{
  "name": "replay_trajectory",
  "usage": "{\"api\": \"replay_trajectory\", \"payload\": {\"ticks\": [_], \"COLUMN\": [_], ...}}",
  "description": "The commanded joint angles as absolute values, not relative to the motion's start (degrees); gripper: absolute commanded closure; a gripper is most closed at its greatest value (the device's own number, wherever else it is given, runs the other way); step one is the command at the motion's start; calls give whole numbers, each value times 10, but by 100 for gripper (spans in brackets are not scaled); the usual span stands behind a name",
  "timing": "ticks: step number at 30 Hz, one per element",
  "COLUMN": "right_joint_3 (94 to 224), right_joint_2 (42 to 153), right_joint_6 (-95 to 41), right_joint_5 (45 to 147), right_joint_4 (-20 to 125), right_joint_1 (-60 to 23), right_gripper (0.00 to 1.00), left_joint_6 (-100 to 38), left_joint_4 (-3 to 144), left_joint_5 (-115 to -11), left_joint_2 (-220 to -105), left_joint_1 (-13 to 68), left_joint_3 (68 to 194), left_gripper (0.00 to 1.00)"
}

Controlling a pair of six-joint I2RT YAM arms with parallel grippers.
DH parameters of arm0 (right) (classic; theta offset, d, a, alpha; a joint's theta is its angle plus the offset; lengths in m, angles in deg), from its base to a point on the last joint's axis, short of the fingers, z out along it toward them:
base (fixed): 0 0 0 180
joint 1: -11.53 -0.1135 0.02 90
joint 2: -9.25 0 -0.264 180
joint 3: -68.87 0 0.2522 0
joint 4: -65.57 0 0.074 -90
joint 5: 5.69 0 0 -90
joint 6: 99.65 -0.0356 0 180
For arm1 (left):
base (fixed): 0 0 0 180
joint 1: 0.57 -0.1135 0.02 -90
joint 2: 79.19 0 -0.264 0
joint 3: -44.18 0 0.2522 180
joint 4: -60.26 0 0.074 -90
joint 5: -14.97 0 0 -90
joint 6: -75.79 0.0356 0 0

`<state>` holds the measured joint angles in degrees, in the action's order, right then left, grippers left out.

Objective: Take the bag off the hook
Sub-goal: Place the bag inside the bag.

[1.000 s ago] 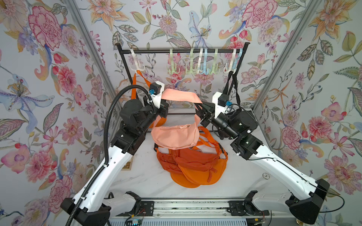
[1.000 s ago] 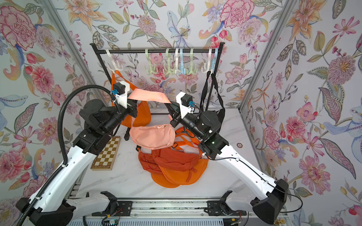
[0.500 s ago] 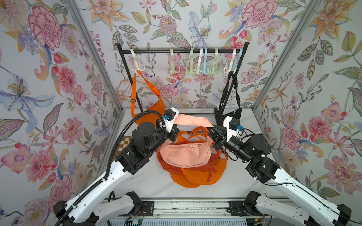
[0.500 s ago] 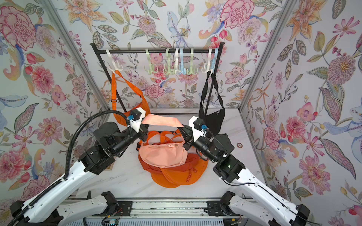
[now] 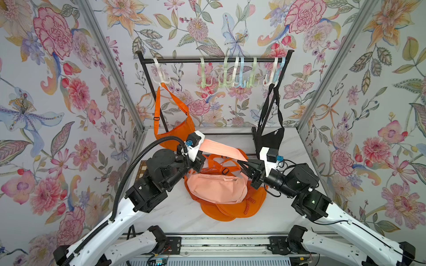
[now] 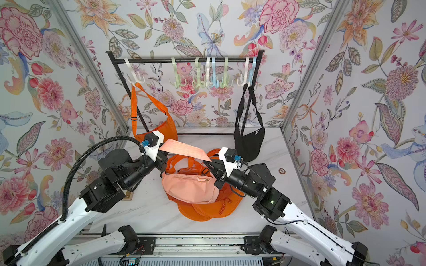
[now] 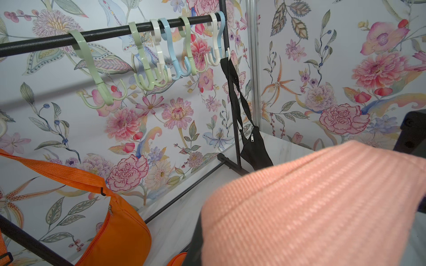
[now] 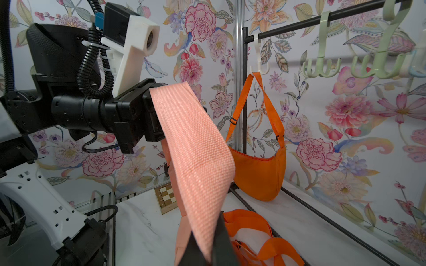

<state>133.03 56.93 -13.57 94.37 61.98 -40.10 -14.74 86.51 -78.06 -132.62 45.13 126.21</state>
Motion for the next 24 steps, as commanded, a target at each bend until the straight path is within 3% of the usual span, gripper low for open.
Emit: {"api": "replay_trajectory", "payload": {"ticks": [1,13,24], "right_joint_3": [1354,1387,1339], "right_joint_2": [541,558,611], "right_joint_6": [-150,-139,-175], "right_joint_5": [914,857,823], "right_joint_4": [612,580,597], "right_joint_1": [-410,-469,-440], "right_gripper": [100,100,100], "left_joint_6": [-159,-169,-162], "left_joint_4": [886,925,850], "left_joint_5": [-844,-864,-912], "left_joint_2": [-1287,-1236,-1260], "left_joint_1": [440,441,439], "left_joint_3": [1293,1288,1187], "left_gripper": [100,100,100]}}
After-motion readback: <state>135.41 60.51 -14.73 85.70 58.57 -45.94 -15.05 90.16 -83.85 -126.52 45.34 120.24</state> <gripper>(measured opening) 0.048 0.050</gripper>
